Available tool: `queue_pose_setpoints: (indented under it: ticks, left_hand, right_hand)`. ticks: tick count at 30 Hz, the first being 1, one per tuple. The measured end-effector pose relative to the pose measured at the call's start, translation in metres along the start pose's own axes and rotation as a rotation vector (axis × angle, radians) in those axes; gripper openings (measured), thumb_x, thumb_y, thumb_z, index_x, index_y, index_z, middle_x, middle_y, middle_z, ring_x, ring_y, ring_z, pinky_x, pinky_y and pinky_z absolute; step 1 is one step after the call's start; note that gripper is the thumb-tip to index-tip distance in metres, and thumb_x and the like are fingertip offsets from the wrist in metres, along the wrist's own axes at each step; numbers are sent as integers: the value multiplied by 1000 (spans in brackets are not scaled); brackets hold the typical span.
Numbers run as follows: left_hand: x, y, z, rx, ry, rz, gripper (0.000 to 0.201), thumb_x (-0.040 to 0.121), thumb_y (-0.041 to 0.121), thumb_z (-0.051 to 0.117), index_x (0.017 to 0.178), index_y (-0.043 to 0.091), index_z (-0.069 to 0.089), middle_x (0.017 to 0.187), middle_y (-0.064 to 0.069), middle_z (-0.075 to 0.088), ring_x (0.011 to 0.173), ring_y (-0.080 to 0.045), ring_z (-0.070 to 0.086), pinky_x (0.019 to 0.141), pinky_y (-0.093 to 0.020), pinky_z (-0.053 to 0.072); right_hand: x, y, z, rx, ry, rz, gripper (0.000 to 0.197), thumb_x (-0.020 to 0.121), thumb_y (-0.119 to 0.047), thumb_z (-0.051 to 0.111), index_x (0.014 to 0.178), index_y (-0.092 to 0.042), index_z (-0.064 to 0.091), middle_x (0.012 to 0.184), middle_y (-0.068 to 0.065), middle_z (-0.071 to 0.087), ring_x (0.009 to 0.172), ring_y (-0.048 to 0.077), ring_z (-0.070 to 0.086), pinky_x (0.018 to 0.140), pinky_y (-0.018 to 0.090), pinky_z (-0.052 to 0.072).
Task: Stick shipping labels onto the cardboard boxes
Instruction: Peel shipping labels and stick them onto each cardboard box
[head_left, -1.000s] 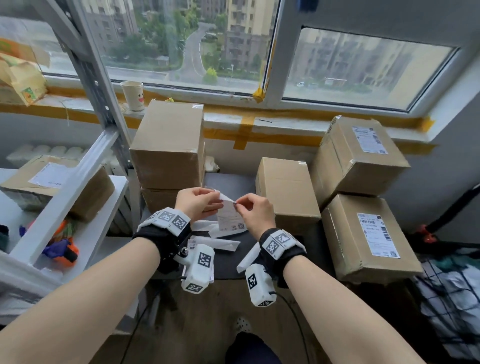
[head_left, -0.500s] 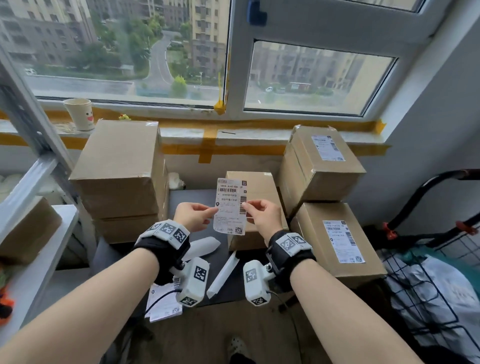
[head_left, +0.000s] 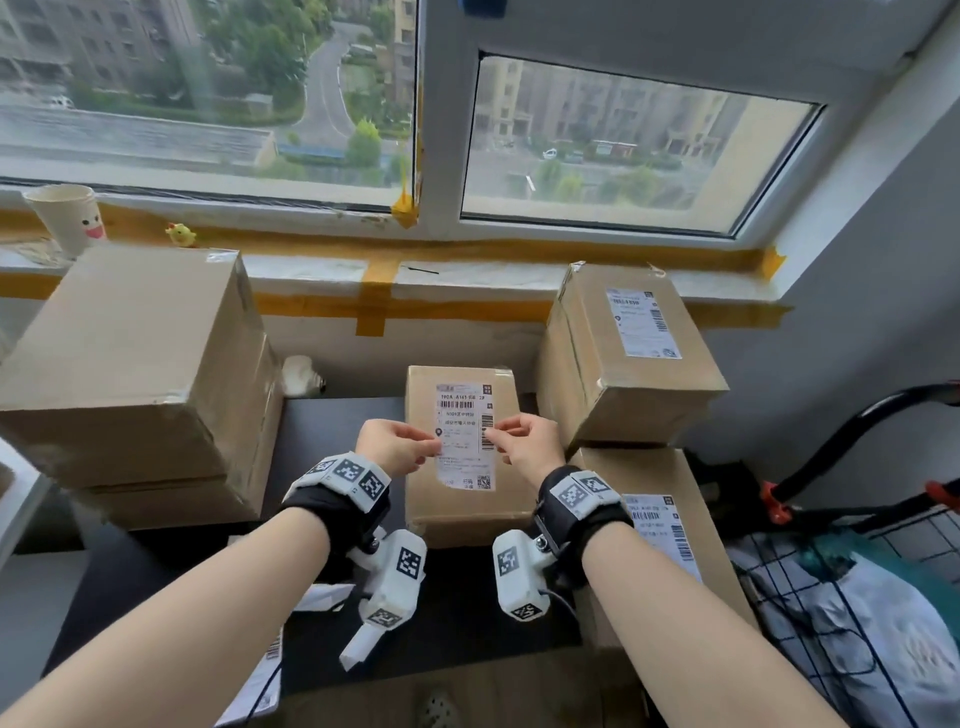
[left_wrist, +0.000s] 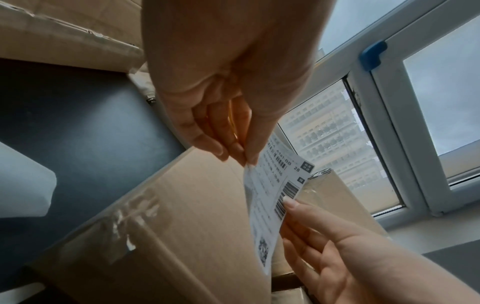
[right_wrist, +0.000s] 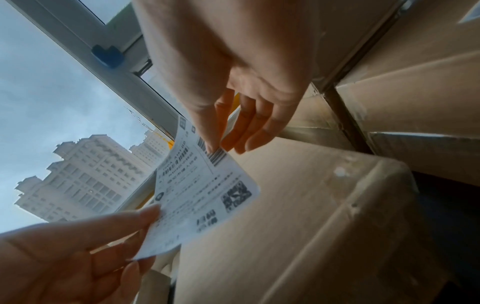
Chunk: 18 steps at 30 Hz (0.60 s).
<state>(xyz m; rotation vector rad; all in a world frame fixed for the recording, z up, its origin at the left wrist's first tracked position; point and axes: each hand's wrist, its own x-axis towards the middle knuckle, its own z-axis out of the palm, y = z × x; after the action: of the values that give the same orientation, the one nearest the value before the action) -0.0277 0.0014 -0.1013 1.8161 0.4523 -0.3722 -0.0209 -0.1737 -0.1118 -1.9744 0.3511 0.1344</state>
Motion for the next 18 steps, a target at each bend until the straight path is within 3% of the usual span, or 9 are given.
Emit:
queue_pose_setpoints:
  ticks: [4, 7, 9, 11, 13, 18]
  left_hand:
    - [14, 2, 12, 28, 29, -49, 13, 70, 7, 80, 74, 9, 67, 70, -5, 66, 63, -12, 58, 62, -22, 51]
    - [22, 4, 19, 56, 87, -86, 26, 65, 7, 83, 63, 11, 58, 62, -5, 63, 58, -16, 57, 73, -32, 54]
    - [25, 4, 23, 83, 118, -101, 31, 63, 8, 84, 60, 13, 53, 60, -4, 61, 58, -17, 56, 74, -34, 52]
    - [27, 1, 26, 113, 149, -108, 33, 62, 11, 85, 58, 15, 52, 63, -3, 62, 63, -19, 59, 74, -34, 53]
    - [29, -1, 28, 132, 173, -108, 32, 62, 13, 84, 58, 17, 53, 67, -3, 66, 69, -22, 64, 77, -35, 56]
    - [33, -1, 31, 181, 187, -107, 33, 63, 13, 83, 58, 18, 51, 67, -3, 69, 73, -23, 69, 75, -35, 57]
  right_hand:
    - [22, 5, -3, -108, -20, 12, 24, 77, -14, 74, 63, -24, 58, 71, -2, 63, 77, 19, 63, 83, 38, 56]
    - [32, 10, -2, -125, -3, 29, 24, 72, -16, 78, 68, -24, 56, 80, 1, 66, 85, 20, 66, 86, 38, 55]
    - [36, 14, -1, -145, 9, 40, 27, 69, -18, 80, 71, -24, 54, 85, 2, 67, 89, 21, 66, 86, 40, 54]
    - [39, 16, 1, -168, 11, 40, 30, 69, -19, 80, 72, -25, 50, 78, -3, 64, 89, 21, 66, 86, 40, 54]
    - [40, 17, 3, -204, 17, 40, 29, 71, -19, 79, 75, -22, 50, 73, -8, 60, 90, 21, 65, 86, 38, 53]
    - [38, 17, 3, -291, 30, 40, 22, 76, -21, 75, 89, -16, 57, 95, 3, 68, 87, 17, 61, 74, 25, 45]
